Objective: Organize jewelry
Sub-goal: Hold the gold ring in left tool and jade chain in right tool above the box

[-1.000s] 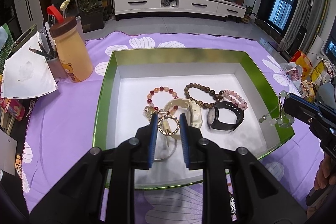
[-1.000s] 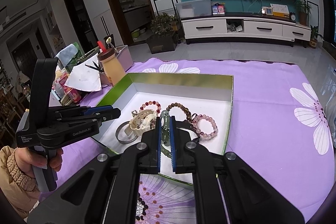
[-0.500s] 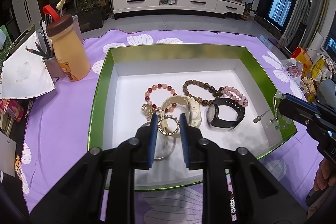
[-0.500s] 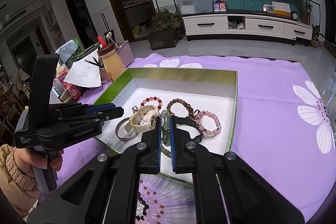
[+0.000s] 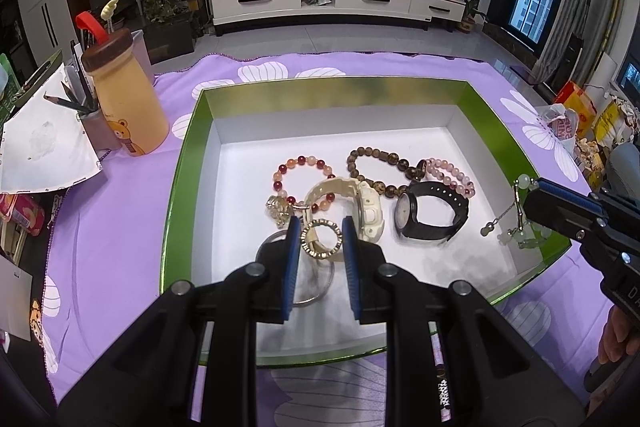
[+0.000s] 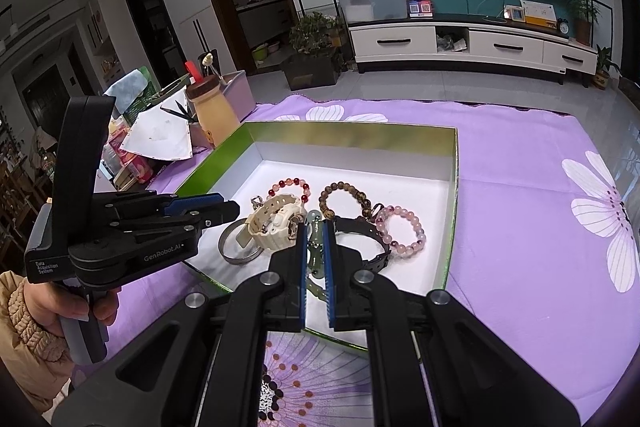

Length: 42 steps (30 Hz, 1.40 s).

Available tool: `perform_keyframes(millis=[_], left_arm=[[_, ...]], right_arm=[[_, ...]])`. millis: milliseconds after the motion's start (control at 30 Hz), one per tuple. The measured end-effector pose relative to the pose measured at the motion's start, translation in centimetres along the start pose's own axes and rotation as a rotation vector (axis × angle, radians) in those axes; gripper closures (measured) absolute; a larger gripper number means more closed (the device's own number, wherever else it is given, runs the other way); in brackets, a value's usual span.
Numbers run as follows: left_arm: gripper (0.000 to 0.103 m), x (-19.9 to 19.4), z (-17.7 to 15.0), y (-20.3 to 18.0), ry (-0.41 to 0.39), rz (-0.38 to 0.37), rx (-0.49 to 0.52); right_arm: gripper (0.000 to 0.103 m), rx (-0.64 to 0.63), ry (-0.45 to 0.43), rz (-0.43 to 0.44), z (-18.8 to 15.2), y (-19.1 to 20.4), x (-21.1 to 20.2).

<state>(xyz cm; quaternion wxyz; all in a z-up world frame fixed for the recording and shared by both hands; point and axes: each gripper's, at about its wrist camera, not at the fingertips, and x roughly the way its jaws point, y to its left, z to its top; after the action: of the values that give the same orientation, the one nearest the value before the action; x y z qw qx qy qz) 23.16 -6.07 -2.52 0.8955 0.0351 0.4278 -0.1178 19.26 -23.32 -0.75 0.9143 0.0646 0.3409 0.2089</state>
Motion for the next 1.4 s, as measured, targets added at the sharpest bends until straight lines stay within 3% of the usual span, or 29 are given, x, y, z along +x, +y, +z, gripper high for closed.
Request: perform_keyframes(millis=[1400], left_arm=[[0.082,1.02,-0.15,-0.66,0.054,0.016,0.039]], right_arm=[[0.096,-0.007,0.041,0.0,0.22,-0.08,0.75]])
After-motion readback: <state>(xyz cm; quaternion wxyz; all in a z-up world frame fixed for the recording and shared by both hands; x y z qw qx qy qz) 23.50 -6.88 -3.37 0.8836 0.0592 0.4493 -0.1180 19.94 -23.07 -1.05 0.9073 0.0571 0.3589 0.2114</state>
